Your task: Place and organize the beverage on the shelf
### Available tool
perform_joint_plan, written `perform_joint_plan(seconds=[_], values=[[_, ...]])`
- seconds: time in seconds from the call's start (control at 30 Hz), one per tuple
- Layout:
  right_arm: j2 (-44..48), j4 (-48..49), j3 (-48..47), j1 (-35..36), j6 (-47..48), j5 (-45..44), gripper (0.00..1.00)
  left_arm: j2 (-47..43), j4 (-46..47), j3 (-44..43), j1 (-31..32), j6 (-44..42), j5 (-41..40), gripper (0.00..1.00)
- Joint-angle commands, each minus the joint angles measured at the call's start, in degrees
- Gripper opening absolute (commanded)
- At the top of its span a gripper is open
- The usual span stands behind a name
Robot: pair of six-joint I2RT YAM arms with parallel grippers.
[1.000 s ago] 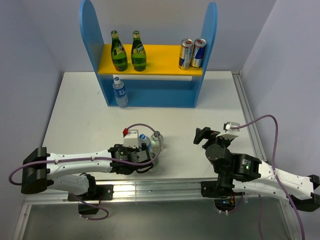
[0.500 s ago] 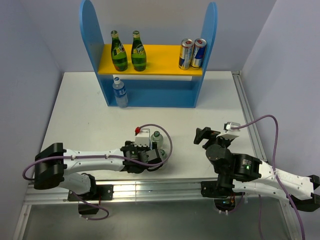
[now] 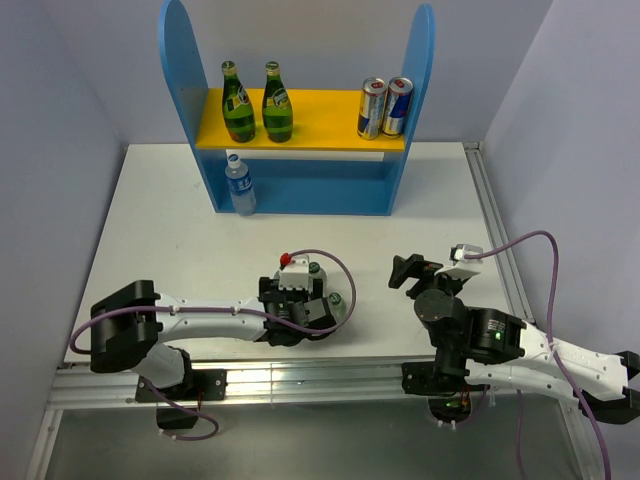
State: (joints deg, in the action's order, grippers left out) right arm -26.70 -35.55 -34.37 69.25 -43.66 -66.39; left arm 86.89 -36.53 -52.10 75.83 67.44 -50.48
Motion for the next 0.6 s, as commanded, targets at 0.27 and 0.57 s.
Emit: perform_joint_plan(seconds=[0.27, 0.57], values=[[0.4, 1.0, 0.3, 0.2, -0.5, -1.1, 0.98, 0.8, 12.0, 2.4, -3.5, -5.4, -3.8, 0.92], [0.1, 1.4, 0.4, 0.2, 0.0, -0.9, 0.98, -1.3, 14.1, 5.4, -4.8, -4.6, -6.1, 0.77]])
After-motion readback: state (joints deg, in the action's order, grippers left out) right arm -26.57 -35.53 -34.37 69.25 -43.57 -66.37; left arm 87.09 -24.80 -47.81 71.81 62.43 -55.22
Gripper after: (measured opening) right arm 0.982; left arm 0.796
